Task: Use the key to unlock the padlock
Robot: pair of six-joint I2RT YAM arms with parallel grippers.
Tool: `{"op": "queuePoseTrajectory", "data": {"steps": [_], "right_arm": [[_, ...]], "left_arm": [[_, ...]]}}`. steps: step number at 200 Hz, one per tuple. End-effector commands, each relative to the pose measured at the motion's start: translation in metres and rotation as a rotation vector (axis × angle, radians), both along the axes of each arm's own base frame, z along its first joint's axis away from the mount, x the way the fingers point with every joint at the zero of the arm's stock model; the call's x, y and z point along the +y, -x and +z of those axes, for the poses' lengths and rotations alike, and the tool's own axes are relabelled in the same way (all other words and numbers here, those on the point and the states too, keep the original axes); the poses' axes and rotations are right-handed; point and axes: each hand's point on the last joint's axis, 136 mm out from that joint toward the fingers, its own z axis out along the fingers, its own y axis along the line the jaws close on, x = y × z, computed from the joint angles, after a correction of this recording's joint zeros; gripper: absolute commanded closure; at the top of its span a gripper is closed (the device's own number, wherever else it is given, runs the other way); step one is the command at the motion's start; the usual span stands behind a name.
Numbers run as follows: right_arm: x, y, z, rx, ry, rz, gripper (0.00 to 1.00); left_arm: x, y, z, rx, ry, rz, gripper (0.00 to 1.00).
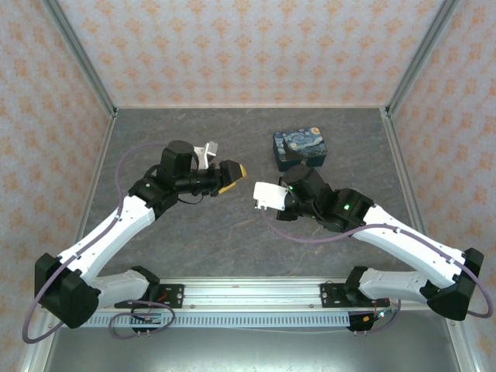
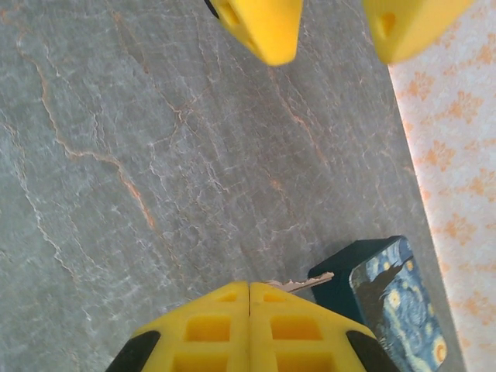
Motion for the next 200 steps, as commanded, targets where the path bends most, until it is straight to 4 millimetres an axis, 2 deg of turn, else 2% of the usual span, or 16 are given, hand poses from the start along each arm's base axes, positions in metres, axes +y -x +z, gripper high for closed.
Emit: {"op": "queuePoseTrajectory", "data": {"steps": [1, 81, 126, 171, 200], "right_arm": [[0.005, 0.002, 0.017, -0.076, 0.018, 0.077, 1.0], [0.015, 0.007, 0.016, -0.046, 0.004, 0.129, 1.0], [0.018, 0.005, 0.015, -0.046, -0.004, 0.128, 1.0], [0.016, 0.004, 0.011, -0.038, 0.001, 0.11, 1.0], [0.013, 0.003, -0.004, 0.04, -0.017, 0.028, 1.0]], "left_arm": [[-0.014, -0.002, 0.026, -0.074, 0.049, -0.04, 0.33], [-0.047, 0.005, 0.028, -0.069, 0.062, -0.118, 0.45], [-0.057, 0.005, 0.023, -0.058, 0.055, -0.137, 0.5], [-0.049, 0.0, 0.01, -0.028, 0.0, -0.082, 0.49], [-0.026, -0.01, -0.005, -0.022, -0.1, 0.031, 0.47]]}}
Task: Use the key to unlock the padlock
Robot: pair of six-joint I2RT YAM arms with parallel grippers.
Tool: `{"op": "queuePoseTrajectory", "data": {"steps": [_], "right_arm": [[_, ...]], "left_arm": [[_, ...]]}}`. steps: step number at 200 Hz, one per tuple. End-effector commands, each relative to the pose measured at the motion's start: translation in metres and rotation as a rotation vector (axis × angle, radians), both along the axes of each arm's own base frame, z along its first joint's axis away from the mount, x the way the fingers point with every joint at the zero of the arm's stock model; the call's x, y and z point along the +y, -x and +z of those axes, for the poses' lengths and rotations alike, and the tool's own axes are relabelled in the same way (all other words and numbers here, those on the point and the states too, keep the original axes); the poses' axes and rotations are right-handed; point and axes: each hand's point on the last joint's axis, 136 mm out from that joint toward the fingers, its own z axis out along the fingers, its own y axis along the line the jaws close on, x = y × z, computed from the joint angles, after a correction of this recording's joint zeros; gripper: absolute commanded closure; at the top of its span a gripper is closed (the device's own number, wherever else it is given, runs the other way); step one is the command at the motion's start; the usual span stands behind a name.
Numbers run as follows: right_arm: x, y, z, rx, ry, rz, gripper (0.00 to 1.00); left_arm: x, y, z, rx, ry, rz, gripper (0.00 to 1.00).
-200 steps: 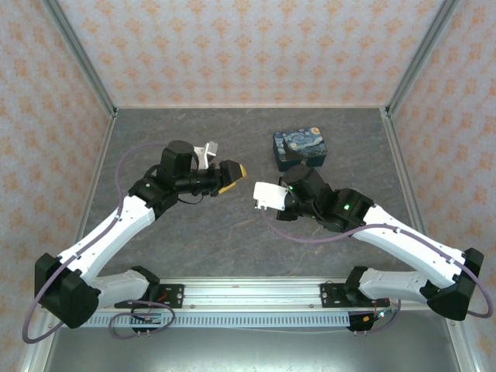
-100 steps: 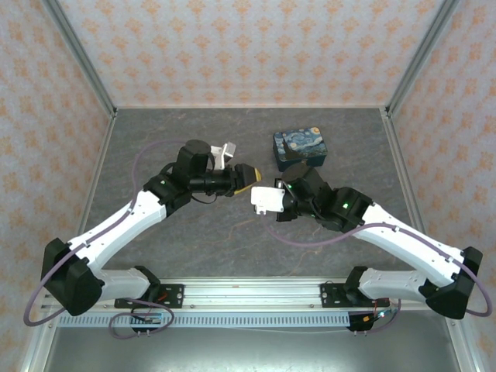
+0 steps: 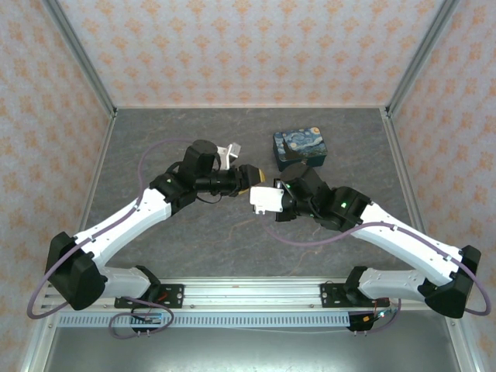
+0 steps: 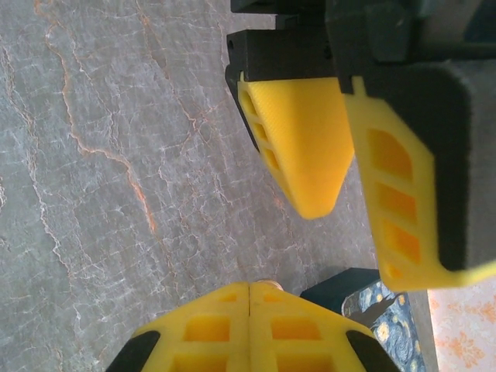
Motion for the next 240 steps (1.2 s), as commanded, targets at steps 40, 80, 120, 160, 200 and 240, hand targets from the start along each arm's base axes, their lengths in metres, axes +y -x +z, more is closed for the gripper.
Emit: {"op": "queuePoseTrajectory", "data": {"steps": [40, 80, 120, 160, 200, 240], "right_arm": [[0.007, -0.004, -0.039, 0.348, -0.159, -0.365, 1.0], [0.01, -0.009, -0.084, 0.713, -0.179, -0.702, 1.0], [0.017, -0.02, -0.095, 1.009, -0.316, -0.899, 1.0], [0.01, -0.027, -0.095, 1.019, -0.347, -0.958, 1.0], [0.008, -0.035, -0.08, 0.931, -0.402, -0.902, 1.0], [0.015, -0.039, -0.054, 0.871, -0.479, -0.79, 1.0]], "left_arm": [[0.074, -0.022, -0.024, 0.006, -0.175, 0.283, 0.46], [0.102, -0.016, -0.041, 0.015, -0.249, 0.332, 0.46], [0.109, -0.011, -0.047, -0.001, -0.25, 0.349, 0.45], [0.107, -0.008, -0.051, 0.023, -0.224, 0.352, 0.44], [0.089, -0.01, -0.053, 0.132, -0.084, 0.354, 0.44], [0.078, -0.018, -0.049, 0.242, 0.066, 0.413, 0.45]]}}
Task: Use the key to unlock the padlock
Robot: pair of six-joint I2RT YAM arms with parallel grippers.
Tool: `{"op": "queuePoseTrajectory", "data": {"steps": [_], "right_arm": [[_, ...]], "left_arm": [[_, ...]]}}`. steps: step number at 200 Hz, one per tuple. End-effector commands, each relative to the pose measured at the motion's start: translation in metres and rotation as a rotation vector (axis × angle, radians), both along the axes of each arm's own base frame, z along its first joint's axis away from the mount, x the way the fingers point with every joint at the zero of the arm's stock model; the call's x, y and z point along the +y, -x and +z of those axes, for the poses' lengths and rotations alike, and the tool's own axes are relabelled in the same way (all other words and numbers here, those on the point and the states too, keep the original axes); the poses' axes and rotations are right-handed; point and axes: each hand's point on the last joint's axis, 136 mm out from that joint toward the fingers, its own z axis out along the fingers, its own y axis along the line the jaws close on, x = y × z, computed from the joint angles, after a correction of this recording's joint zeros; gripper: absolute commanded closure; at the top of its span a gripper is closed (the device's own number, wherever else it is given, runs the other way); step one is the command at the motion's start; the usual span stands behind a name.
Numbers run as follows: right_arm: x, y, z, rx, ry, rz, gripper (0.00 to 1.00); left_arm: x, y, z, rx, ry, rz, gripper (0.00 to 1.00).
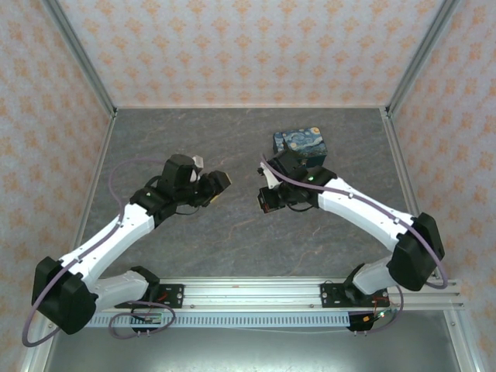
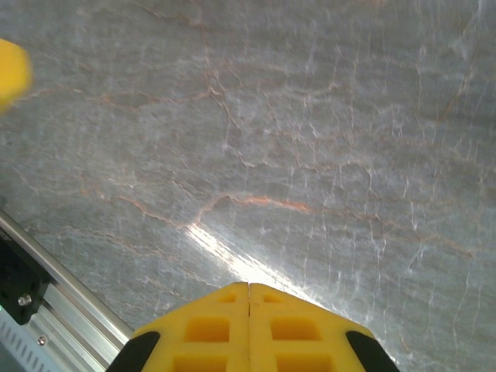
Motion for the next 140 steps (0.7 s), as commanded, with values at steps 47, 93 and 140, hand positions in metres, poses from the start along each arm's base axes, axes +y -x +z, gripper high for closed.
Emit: {"op": "queuePoseTrajectory", "data": {"steps": [47, 93, 140], "right_arm": [[0.016, -0.024, 0.073, -0.272, -0.231, -0.014, 1.0], [0.034, -0.04, 0.113, -0.331, -0.427, -0.08, 1.0], [0.062, -0.042, 0.114, -0.302, -0.517, -0.082, 1.0]], "left_arm": [[-0.001, -0.02, 0.003, 0.2, 0.47, 0.367, 0.44], [0.017, -0.017, 0.009, 0.261, 0.677, 0.605, 0.46], [0.026, -0.017, 0.024, 0.257, 0.764, 0.685, 0.49]]}}
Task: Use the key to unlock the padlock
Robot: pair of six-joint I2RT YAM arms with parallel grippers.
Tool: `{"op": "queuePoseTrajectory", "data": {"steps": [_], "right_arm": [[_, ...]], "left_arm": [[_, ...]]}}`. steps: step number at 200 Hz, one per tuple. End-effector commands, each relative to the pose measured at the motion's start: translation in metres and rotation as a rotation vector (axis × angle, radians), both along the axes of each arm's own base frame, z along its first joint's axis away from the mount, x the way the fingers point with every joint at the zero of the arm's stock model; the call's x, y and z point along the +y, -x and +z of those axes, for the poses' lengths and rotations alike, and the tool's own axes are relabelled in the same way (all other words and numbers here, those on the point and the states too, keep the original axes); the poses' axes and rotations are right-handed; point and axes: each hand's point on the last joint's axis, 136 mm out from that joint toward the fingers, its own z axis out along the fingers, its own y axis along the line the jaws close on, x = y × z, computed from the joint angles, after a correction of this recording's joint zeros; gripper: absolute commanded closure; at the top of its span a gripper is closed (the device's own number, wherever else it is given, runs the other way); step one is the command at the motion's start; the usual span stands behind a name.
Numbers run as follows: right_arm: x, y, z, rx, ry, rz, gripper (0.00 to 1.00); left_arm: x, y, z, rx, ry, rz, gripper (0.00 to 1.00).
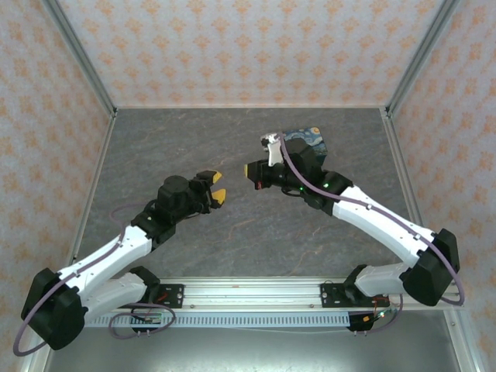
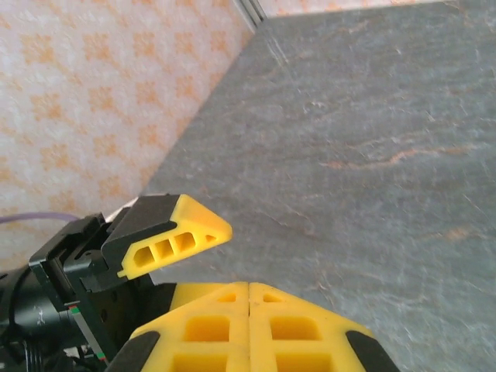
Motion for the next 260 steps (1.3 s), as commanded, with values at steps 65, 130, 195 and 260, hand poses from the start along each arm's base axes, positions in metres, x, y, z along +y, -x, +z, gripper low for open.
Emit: {"op": "queuePoseTrajectory", "data": {"steps": [65, 130, 195, 260], "right_arm": [[0.047, 0.005, -0.011, 0.048, -0.123, 0.025, 1.0], [0.056, 0.007, -0.017, 0.067, -0.145, 0.032, 1.0], [0.067, 0.008, -0.013, 0.07, -0.174, 0.067, 1.0], [0.064, 0.013, -0.02, 0.096, -0.166, 0.074, 1.0]], "left_arm": [[0.002, -0.016, 0.032, -0.024, 0.153, 0.119, 0.49], [-0.002, -0.017, 0.031, -0.015, 0.153, 0.11, 0.49], [-0.01, -0.019, 0.031, -0.014, 0.158, 0.085, 0.47], [-0.004, -0.018, 0.029, -0.016, 0.157, 0.112, 0.55]]}}
